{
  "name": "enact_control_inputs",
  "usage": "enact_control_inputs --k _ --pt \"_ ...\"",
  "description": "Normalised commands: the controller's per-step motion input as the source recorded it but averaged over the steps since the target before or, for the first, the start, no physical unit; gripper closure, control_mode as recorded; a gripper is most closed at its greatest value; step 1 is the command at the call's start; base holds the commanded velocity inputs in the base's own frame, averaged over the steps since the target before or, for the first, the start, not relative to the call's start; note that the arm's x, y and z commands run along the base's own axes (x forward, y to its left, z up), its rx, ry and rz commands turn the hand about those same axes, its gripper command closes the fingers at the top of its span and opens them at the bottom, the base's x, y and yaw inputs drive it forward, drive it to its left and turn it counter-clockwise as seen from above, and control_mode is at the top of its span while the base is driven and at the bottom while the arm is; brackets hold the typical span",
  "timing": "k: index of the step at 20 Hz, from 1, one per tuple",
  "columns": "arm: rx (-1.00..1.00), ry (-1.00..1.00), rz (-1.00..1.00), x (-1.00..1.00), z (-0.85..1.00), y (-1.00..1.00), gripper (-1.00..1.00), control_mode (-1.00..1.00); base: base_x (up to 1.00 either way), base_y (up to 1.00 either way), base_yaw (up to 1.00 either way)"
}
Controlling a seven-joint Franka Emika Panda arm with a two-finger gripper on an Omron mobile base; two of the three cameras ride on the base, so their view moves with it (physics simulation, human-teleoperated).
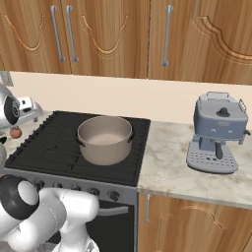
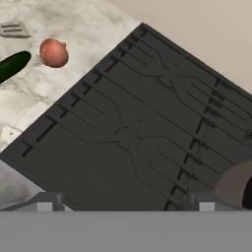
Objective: Put the cucumber and onion in the pot. Retrieve the spatula and lightly stir the vegetables in the pot.
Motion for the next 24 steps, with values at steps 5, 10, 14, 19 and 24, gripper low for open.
enact_control_inputs --k 5,10,14,19,24 --pt "0.01 -0.16 0.0 0.52 -0.17 0.38 -1.0 -1.0 0.0 0.0 0.0" --pt "0.0 -0.02 0.0 0.08 -0.04 0.37 -1.0 -1.0 0.0 0.0 0.0" --pt "0.0 0.01 0.0 0.0 -0.03 0.46 -1.0 -1.0 0.0 0.0 0.0" --pt "0.19 -0.03 -0.05 -0.13 -0.34 0.13 -1.0 -1.0 0.0 0.0 0.0" --pt "0.34 -0.01 -0.04 -0.02 -0.41 0.05 -1.0 -1.0 0.0 0.0 0.0"
